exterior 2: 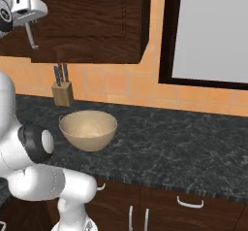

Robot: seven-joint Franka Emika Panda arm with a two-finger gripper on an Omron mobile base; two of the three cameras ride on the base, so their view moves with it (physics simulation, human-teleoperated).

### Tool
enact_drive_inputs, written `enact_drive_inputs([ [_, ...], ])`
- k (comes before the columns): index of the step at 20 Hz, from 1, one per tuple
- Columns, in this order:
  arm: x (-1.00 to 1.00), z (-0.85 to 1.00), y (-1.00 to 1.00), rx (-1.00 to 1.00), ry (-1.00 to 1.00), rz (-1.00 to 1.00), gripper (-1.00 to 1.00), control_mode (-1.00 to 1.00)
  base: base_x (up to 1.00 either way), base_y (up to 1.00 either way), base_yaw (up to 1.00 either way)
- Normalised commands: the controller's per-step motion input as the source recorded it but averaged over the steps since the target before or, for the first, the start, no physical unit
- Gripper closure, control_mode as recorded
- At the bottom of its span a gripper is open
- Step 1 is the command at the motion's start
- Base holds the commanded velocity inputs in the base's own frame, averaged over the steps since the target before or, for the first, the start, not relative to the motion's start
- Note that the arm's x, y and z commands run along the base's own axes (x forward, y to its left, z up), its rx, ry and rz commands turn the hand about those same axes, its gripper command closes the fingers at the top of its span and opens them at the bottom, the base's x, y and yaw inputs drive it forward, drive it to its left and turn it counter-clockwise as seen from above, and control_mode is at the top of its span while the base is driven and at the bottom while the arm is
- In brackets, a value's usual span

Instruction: Open the cabinet, pick up the bread from the cabinet and place it in the basket. Then move the basket to the dining counter.

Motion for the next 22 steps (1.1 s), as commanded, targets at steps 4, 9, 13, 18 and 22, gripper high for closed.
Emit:
enact_drive_inputs([
  [4, -1.00, -0.38, -1.00, -0.03, -0.24, 0.01, 1.00, -1.00, 0.00, 0.00, 0.00],
  [9, -1.00, -0.22, -1.00, 0.00, -0.05, -0.01, 1.00, -1.00, 0.00, 0.00, 0.00],
  [13, -1.00, -0.19, -0.94, 0.00, 0.04, -0.06, 1.00, -1.00, 0.00, 0.00, 0.00],
  [18, -1.00, -0.14, -0.24, -0.01, 0.08, -0.06, -1.00, -1.00, 0.00, 0.00, 0.00],
  [22, -0.76, 0.01, 0.92, -0.23, -0.01, 0.06, -1.00, -1.00, 0.00, 0.00, 0.00],
])
